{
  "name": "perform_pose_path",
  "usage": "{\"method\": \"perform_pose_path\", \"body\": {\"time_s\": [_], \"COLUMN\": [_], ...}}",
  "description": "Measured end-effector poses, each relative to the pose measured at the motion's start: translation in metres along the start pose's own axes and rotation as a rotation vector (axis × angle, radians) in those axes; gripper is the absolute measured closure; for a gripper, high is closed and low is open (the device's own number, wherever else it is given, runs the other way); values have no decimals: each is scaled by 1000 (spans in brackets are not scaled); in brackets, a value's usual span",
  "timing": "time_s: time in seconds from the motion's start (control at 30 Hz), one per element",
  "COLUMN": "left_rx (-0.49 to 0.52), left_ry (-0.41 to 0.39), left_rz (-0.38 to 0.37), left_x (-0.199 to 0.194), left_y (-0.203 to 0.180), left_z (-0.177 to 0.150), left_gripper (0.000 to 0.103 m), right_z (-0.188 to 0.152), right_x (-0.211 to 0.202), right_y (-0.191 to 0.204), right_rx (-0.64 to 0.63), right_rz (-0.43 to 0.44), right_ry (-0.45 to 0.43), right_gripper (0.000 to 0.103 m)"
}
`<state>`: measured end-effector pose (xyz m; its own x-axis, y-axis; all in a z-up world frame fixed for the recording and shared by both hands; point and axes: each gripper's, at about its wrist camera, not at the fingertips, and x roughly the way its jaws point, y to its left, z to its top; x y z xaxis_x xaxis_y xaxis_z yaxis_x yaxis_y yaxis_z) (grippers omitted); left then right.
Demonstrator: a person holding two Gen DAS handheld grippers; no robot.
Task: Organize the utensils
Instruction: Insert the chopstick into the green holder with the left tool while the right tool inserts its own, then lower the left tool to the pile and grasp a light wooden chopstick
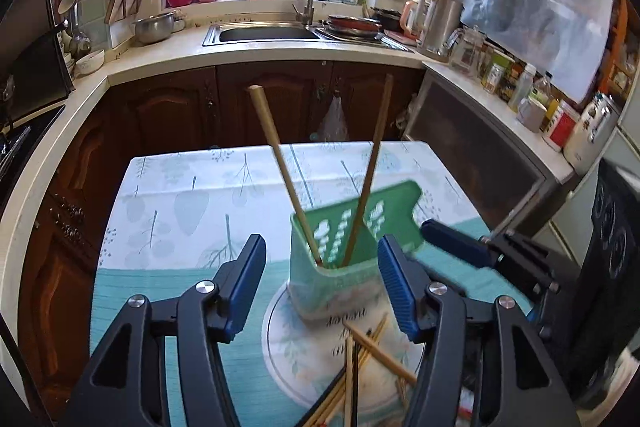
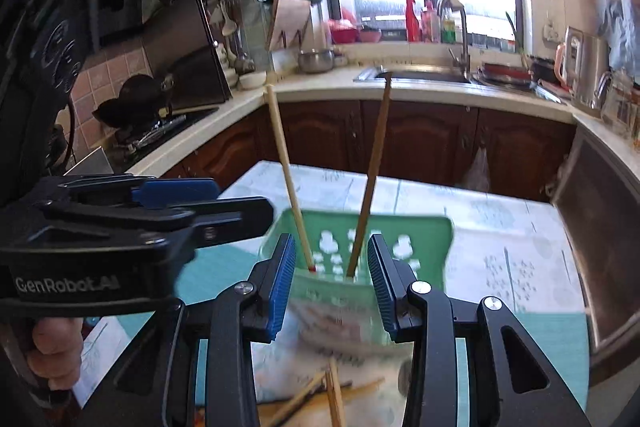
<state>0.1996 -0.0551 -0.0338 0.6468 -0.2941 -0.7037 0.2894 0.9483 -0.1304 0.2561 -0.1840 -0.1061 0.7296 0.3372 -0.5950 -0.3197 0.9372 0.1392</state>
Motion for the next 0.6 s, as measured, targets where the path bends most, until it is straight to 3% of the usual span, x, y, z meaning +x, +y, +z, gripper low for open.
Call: {"method": "perform_pose_path", "body": {"time_s": [0.1, 0.3, 0.4, 0.6], "left_rx": [37, 4, -26, -67], "left_ry": [32, 162, 188, 215], "left_rz": [17, 25, 23, -13], "left_x": [-13, -27, -29, -27], "left_y": [-3, -1, 1, -1], "left_z": [-22, -63, -79, -113], "left_gripper": [33, 32, 19, 18], "right_z": [-14, -64, -90, -137], "right_x": [-23, -59, -74, -105], "right_y": [1, -1, -1, -3], "right_rx": [17, 75, 92, 170], "right_rz": [-25, -39, -53, -108], "right_ry": [77, 235, 267, 276], "right_gripper": [65, 65, 65, 65]}}
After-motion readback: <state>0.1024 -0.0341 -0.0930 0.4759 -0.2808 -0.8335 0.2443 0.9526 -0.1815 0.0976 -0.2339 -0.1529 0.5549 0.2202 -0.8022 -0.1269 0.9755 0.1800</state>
